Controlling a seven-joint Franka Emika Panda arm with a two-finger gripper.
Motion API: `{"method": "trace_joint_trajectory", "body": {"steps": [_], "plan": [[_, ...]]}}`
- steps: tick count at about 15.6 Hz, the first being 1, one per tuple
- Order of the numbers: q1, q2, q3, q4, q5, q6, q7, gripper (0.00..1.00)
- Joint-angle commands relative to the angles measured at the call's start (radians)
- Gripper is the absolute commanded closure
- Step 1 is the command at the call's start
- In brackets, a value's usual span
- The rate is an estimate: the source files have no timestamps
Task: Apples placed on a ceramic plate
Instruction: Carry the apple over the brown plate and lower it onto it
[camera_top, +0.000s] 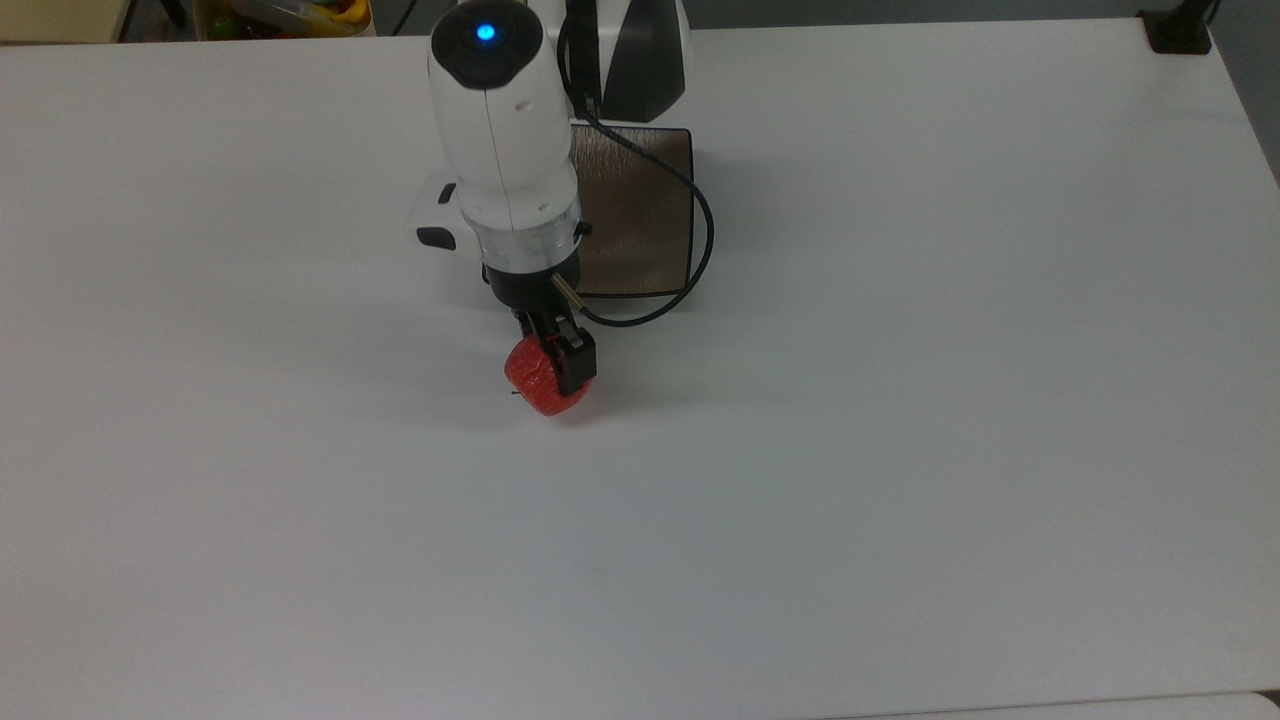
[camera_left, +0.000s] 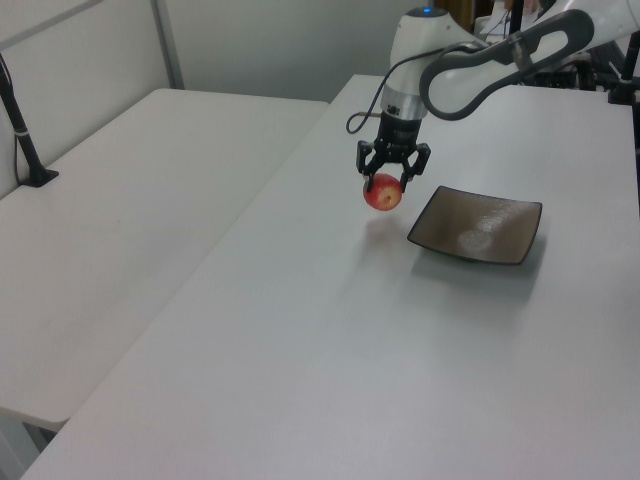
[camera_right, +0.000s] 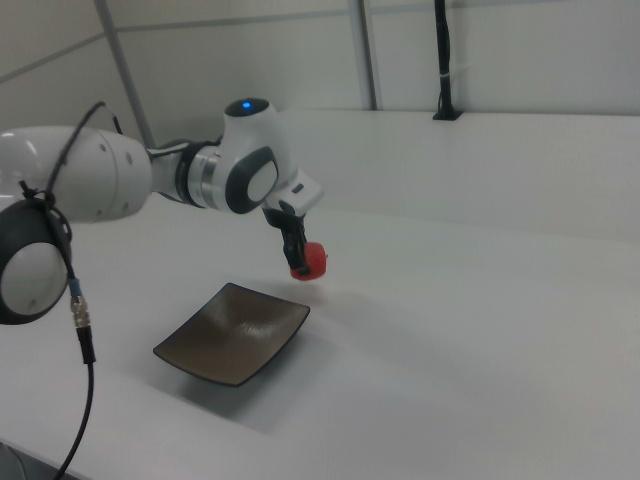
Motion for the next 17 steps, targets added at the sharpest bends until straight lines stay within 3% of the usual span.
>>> {"method": "trace_joint_trajectory", "body": {"steps": [1, 9, 14, 17], "plan": [[-0.003, -0.155, 0.01, -0.129, -0.012, 0.009, -0.057, 0.52], [0.029, -0.352, 0.014, -0.342, 0.003, -0.021, -0.219, 0.49], [0.038, -0.35, 0.022, -0.342, 0.003, -0.099, -0.256, 0.47], [0.038, -0.349, 0.027, -0.342, 0.005, -0.1, -0.256, 0.35]]}}
